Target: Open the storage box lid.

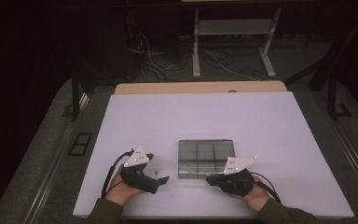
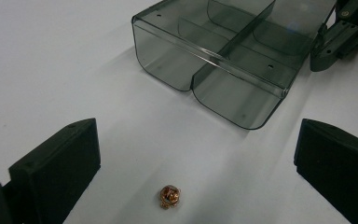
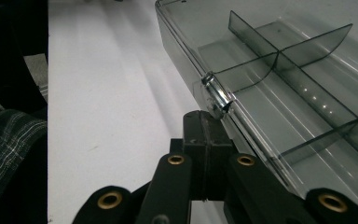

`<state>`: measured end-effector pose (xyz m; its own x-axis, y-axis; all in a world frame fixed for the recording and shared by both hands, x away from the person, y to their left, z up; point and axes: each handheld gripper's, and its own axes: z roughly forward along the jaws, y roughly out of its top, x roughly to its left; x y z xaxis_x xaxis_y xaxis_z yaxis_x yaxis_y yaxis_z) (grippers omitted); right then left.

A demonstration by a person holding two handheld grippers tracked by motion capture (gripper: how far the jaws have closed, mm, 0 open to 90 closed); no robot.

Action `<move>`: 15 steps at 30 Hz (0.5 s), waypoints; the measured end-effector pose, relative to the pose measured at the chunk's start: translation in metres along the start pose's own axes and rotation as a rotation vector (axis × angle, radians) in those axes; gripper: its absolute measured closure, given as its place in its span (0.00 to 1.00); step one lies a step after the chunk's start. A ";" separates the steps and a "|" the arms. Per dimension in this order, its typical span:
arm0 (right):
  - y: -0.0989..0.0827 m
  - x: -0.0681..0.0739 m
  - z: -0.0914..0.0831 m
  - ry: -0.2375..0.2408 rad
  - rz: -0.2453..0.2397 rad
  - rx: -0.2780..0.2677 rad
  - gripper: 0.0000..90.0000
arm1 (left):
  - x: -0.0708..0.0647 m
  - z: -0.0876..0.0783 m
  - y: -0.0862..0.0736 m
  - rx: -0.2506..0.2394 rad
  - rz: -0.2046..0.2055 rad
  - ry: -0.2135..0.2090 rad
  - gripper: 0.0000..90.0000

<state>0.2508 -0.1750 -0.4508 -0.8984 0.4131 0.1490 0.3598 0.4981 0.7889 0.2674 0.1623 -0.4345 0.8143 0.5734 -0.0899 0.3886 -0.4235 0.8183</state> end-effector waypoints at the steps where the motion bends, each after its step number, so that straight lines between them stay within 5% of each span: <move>1: 0.000 0.000 0.000 -0.002 -0.002 0.000 1.00 | 0.000 0.000 0.000 -0.001 0.000 0.000 0.00; 15: 0.001 0.001 -0.004 -0.006 -0.007 -0.034 1.00 | 0.000 0.000 0.000 -0.001 0.001 -0.001 0.00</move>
<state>0.2497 -0.1770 -0.4475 -0.8994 0.4142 0.1394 0.3442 0.4747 0.8100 0.2672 0.1624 -0.4341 0.8150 0.5724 -0.0899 0.3873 -0.4229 0.8192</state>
